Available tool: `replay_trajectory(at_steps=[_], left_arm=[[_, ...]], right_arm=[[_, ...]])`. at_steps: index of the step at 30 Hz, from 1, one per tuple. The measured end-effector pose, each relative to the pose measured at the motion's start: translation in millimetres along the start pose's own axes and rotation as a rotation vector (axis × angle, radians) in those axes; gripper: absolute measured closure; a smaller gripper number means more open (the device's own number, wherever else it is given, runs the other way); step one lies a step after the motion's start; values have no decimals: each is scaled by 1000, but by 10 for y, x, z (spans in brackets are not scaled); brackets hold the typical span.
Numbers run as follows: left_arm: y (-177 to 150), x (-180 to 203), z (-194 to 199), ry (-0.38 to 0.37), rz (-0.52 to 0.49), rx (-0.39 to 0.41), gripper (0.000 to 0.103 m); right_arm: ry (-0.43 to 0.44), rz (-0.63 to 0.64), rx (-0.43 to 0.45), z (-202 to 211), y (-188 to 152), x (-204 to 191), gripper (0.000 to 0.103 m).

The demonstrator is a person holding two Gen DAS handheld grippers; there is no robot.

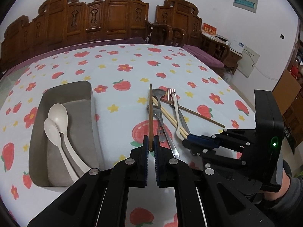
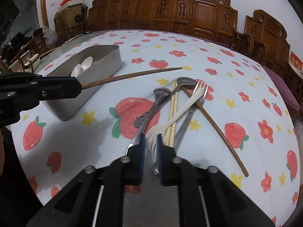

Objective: Organize utensils
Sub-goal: 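Lift the wooden chopstick with the left gripper and carry it over the tray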

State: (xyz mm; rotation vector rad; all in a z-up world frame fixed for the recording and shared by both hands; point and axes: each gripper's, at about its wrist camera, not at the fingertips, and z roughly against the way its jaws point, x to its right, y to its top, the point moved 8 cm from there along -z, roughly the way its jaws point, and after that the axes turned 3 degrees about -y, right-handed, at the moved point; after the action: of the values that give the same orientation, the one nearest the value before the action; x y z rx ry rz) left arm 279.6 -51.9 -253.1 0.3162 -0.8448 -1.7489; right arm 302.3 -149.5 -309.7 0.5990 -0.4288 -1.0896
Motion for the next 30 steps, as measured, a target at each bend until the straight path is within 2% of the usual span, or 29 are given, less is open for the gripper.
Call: replay_trajectory(at_steps=[13, 20, 26, 30], left_arm=[[111, -48, 319, 24, 2, 83, 99], [194, -314, 653, 83, 33, 142, 99], [136, -633, 784, 140, 84, 141, 99], [46, -851, 792, 191, 109, 111, 99]], right_arm=[[31, -5, 62, 230, 75, 21, 101], [57, 43, 127, 500, 278, -162, 101], [96, 73, 163, 639, 409, -377, 101], [114, 86, 170, 674, 456, -527, 101]])
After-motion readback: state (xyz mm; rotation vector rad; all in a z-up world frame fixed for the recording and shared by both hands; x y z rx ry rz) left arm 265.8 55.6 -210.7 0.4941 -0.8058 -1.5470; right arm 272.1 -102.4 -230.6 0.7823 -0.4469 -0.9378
